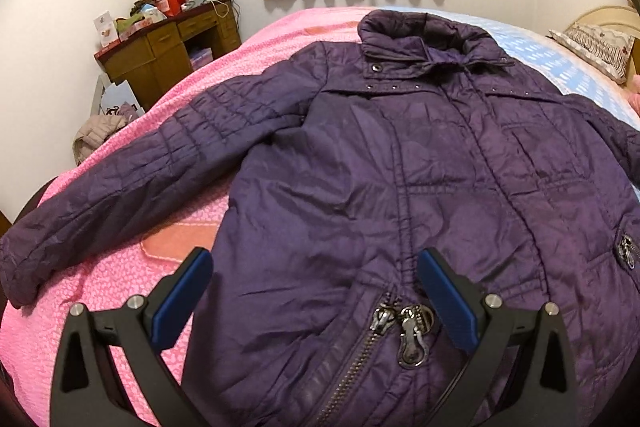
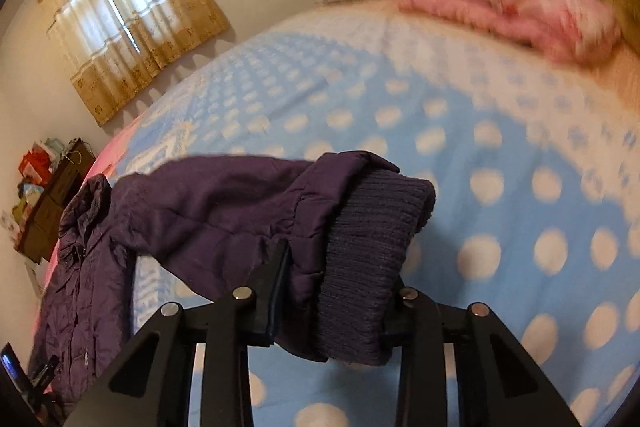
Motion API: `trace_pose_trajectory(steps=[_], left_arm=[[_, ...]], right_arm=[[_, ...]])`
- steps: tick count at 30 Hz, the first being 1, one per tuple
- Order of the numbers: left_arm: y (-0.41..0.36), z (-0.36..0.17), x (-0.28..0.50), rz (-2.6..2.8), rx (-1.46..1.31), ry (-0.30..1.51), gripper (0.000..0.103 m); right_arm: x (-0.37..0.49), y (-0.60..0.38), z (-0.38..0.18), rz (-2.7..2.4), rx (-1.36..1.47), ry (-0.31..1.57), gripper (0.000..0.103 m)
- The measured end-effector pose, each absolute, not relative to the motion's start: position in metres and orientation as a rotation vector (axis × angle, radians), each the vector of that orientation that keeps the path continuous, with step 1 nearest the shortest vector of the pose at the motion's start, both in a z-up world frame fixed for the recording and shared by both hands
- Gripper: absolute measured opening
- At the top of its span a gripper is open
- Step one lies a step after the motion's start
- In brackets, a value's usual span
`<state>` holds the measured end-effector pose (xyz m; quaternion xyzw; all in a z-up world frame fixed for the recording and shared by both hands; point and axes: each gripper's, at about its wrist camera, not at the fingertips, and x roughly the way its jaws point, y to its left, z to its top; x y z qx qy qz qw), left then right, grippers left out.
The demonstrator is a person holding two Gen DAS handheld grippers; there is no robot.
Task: Fold large clothes
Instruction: 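Lift the held sleeve with the right gripper and carry it across the jacket front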
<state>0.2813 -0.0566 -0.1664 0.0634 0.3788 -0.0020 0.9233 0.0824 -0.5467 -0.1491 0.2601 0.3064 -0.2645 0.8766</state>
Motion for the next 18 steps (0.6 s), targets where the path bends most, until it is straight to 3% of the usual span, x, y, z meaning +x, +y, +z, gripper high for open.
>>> trace_pose_trajectory(steps=[6, 12, 18], left_arm=[[-0.054, -0.166, 0.281, -0.019, 0.108, 0.775, 0.103], [-0.050, -0.166, 0.280, -0.025, 0.079, 0.771, 0.103], [-0.043, -0.165, 0.278, -0.032, 0.049, 0.774, 0.103]], right_arm=[[0.117, -0.511, -0.060, -0.511, 0.359, 0.537, 0.032], [0.178, -0.416, 0.031, -0.324, 0.140, 0.458, 0.031], [0.249, -0.256, 0.053, -0.046, -0.135, 0.482, 0.031]])
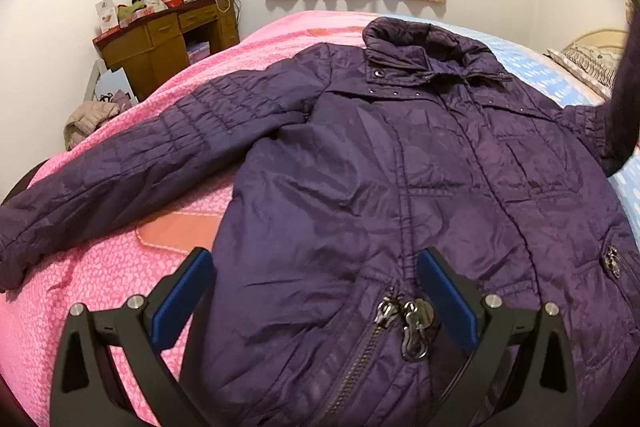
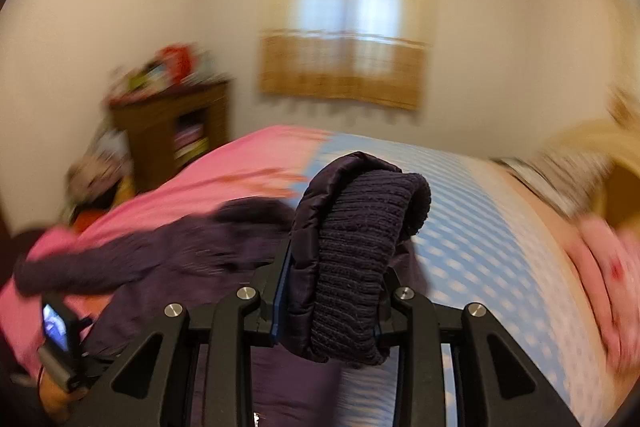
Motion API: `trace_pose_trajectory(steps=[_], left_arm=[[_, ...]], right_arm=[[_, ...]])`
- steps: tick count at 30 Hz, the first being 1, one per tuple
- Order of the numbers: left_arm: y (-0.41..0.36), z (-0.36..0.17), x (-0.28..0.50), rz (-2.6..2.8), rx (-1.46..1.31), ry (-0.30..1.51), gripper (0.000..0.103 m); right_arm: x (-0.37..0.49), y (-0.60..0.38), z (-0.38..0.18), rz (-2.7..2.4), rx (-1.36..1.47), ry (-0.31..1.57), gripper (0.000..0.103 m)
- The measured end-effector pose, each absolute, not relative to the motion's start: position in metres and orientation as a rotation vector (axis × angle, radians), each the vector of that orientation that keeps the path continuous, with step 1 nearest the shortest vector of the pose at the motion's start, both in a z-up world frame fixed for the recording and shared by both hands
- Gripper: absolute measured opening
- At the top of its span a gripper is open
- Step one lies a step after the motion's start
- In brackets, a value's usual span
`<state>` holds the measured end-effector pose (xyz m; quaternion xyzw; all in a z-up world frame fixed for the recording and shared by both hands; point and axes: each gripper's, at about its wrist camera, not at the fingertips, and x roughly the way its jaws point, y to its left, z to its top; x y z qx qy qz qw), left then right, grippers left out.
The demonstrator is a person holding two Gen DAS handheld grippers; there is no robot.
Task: Fold large clothes
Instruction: 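Lift the held sleeve with the right gripper and carry it across the jacket front, then lay the sleeve onto the jacket body and open the right gripper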
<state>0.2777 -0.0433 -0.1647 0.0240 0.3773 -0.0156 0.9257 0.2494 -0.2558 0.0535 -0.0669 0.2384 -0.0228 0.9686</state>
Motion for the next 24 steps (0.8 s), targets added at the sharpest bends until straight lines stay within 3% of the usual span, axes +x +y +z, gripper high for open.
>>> trace_pose_trajectory(steps=[3, 5, 6, 7, 13, 20, 22, 24], left_arm=[[-0.036, -0.161, 0.274, -0.028, 0.041, 0.773, 0.103], [-0.030, -0.157, 0.271, -0.020, 0.039, 0.768, 0.103], [-0.026, -0.156, 0.269, -0.015, 0.039, 0.766, 0.103], [-0.022, -0.154, 0.268, -0.011, 0.039, 0.765, 0.103], [0.007, -0.133, 0.266, 0.000, 0.024, 0.748, 0.103], [-0.031, -0.113, 0.310, -0.190, 0.007, 0.747, 0.103], [-0.049, -0.123, 0.330, -0.228, 0.014, 0.793, 0.099], [-0.061, -0.135, 0.346, -0.260, 0.009, 0.837, 0.085]], right_arm=[[0.285, -0.180, 0.027, 0.088, -0.228, 0.527, 0.032], [0.311, -0.139, -0.007, 0.201, -0.234, 0.586, 0.043], [0.321, -0.127, -0.025, 0.256, -0.191, 0.612, 0.065], [0.332, -0.118, -0.045, 0.300, -0.140, 0.653, 0.077], [0.336, -0.134, -0.111, 0.227, -0.116, 0.731, 0.077], [0.331, -0.259, -0.121, -0.079, 0.017, 0.744, 0.077], [0.325, -0.280, -0.127, -0.104, 0.065, 0.732, 0.077], [0.319, -0.289, -0.135, -0.103, 0.082, 0.735, 0.077]])
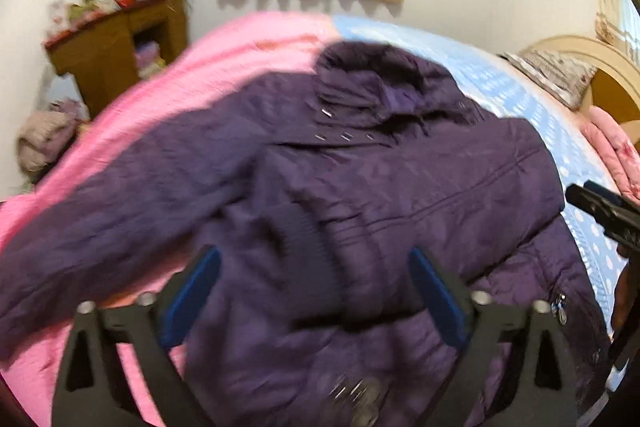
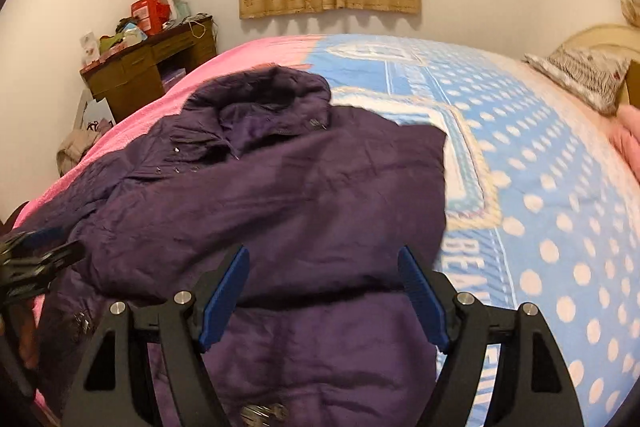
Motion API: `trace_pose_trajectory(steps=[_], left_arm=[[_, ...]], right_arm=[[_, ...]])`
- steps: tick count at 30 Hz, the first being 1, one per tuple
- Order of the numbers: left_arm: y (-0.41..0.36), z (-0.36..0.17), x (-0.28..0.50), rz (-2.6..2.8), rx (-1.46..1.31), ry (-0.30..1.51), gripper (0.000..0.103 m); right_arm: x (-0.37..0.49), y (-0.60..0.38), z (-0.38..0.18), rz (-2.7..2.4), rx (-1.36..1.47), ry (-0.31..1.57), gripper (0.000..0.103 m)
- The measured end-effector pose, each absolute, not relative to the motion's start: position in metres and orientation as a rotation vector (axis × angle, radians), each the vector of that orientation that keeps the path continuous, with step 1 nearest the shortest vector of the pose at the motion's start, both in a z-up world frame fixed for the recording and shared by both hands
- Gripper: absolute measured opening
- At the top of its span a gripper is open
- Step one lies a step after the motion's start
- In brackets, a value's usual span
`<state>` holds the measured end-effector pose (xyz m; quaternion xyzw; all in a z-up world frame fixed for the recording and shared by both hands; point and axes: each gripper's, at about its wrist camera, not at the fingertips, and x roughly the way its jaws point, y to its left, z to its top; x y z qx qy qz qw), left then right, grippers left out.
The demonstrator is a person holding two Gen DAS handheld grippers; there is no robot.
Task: Fold large clothes
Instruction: 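Lay the sleeve onto the jacket body and open the right gripper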
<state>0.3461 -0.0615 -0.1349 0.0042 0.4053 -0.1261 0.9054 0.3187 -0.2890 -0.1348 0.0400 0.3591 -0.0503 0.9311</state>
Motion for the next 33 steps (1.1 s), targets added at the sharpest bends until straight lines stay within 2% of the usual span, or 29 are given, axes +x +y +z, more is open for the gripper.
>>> trace_pose_trajectory(steps=[2, 3, 5, 6, 13, 16, 18, 20, 21, 27, 30, 33], left_arm=[[-0.073, -0.152, 0.365, -0.264, 0.004, 0.897, 0.074], [-0.077, -0.156, 0.370, -0.287, -0.017, 0.916, 0.060], [-0.082, -0.158, 0.377, -0.317, -0.041, 0.917, 0.049], [-0.084, -0.155, 0.374, -0.324, -0.042, 0.896, 0.036], [-0.071, -0.136, 0.340, -0.296, -0.013, 0.843, 0.031], [-0.067, -0.141, 0.337, -0.283, 0.005, 0.855, 0.038], [-0.066, -0.142, 0.341, -0.226, 0.041, 0.851, 0.059], [-0.064, -0.134, 0.342, -0.215, 0.034, 0.831, 0.060], [-0.064, -0.129, 0.341, -0.213, 0.032, 0.818, 0.064], [-0.075, -0.087, 0.334, -0.118, 0.086, 0.605, 0.091], [-0.095, -0.092, 0.346, -0.151, 0.094, 0.606, 0.092], [-0.121, -0.119, 0.365, -0.153, 0.165, 0.654, 0.092]], right_arm=[[0.315, -0.292, -0.148, -0.078, 0.072, 0.758, 0.077], [0.317, -0.290, -0.159, -0.062, 0.059, 0.782, 0.077], [0.313, -0.286, -0.172, -0.047, 0.056, 0.813, 0.077], [0.316, -0.288, -0.179, -0.043, 0.065, 0.831, 0.077], [0.307, -0.292, -0.170, -0.033, 0.075, 0.848, 0.077], [0.308, -0.291, -0.158, -0.055, 0.026, 0.844, 0.077], [0.312, -0.292, -0.150, -0.065, 0.000, 0.829, 0.077], [0.321, -0.296, -0.138, -0.082, -0.015, 0.802, 0.077], [0.323, -0.297, -0.134, -0.081, -0.017, 0.792, 0.077], [0.362, -0.292, -0.122, -0.079, -0.060, 0.729, 0.077], [0.385, -0.283, -0.135, -0.076, -0.089, 0.729, 0.077], [0.401, -0.271, -0.153, -0.053, -0.123, 0.752, 0.077]])
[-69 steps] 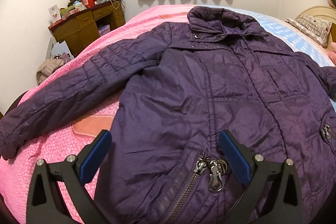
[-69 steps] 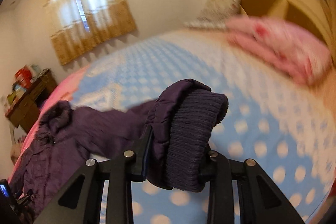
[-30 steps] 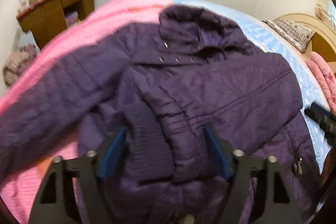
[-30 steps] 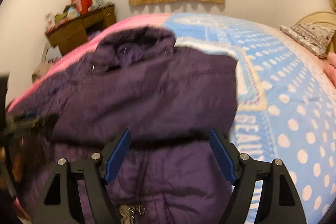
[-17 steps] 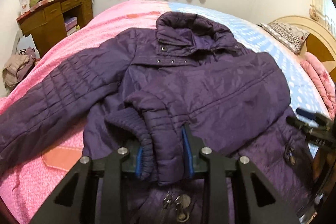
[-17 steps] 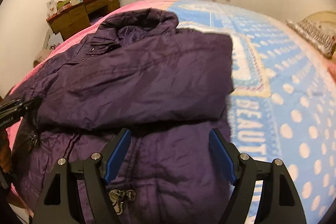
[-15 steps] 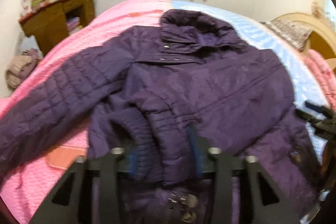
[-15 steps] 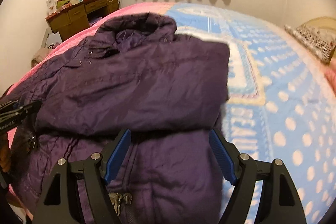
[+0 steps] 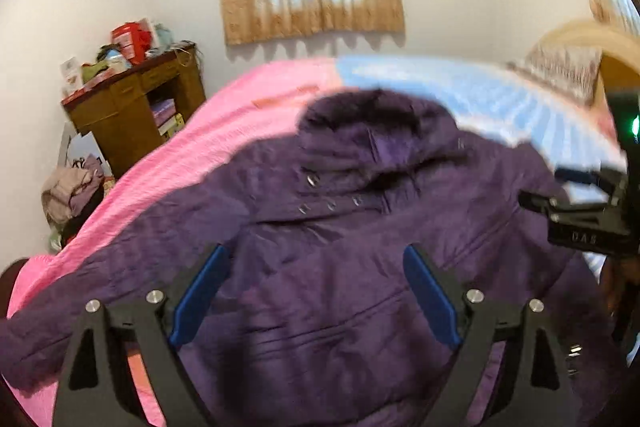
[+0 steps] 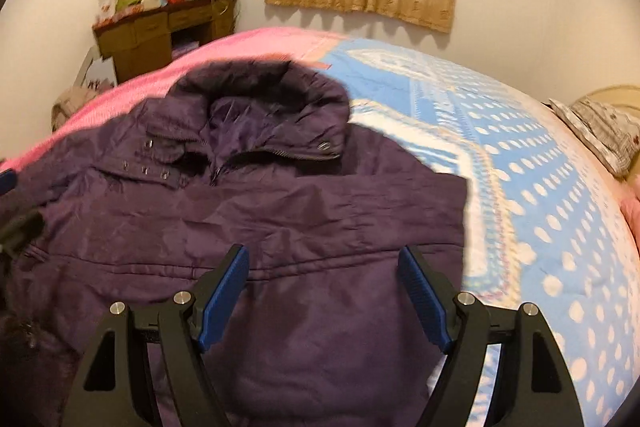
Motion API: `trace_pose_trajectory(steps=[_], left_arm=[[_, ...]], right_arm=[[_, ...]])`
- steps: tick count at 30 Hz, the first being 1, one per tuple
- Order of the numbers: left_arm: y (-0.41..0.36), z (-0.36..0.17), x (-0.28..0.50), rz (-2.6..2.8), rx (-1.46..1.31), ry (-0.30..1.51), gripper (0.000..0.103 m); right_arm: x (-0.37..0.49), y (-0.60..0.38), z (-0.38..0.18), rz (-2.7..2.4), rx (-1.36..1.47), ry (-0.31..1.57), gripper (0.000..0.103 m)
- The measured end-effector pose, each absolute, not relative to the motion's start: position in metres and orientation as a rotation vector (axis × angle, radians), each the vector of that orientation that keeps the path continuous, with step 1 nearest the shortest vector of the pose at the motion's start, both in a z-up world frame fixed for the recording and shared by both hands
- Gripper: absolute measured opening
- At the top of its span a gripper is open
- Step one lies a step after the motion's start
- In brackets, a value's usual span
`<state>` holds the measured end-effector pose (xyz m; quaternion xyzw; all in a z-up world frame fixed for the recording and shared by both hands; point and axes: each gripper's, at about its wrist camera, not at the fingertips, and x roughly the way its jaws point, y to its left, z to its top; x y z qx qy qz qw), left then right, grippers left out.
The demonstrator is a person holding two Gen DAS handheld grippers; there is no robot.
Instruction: Fold large clothes
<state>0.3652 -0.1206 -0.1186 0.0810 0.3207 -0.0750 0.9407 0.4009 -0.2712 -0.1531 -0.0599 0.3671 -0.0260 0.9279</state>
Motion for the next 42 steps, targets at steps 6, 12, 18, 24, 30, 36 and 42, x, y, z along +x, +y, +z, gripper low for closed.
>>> trace_pose_trajectory(steps=[6, 12, 18, 24, 30, 36, 42], left_arm=[[-0.137, -0.164, 0.383, -0.108, 0.237, 0.772, 0.094], [-0.143, -0.172, 0.388, -0.091, 0.281, 0.805, 0.101], [-0.146, -0.175, 0.385, -0.067, 0.291, 0.815, 0.103], [-0.148, -0.176, 0.389, -0.065, 0.291, 0.817, 0.103], [-0.148, -0.176, 0.389, -0.062, 0.295, 0.815, 0.103], [-0.147, -0.177, 0.388, -0.063, 0.294, 0.816, 0.103], [-0.147, -0.178, 0.389, -0.059, 0.296, 0.819, 0.103]], right_arm=[[0.408, -0.266, -0.183, -0.056, -0.148, 0.779, 0.078], [0.409, -0.269, -0.196, -0.045, -0.129, 0.802, 0.079], [0.412, -0.267, -0.202, -0.045, -0.138, 0.827, 0.079], [0.414, -0.264, -0.205, -0.050, -0.157, 0.840, 0.079], [0.415, -0.262, -0.206, -0.055, -0.171, 0.842, 0.079], [0.415, -0.261, -0.207, -0.058, -0.178, 0.845, 0.079], [0.415, -0.260, -0.207, -0.060, -0.183, 0.848, 0.079]])
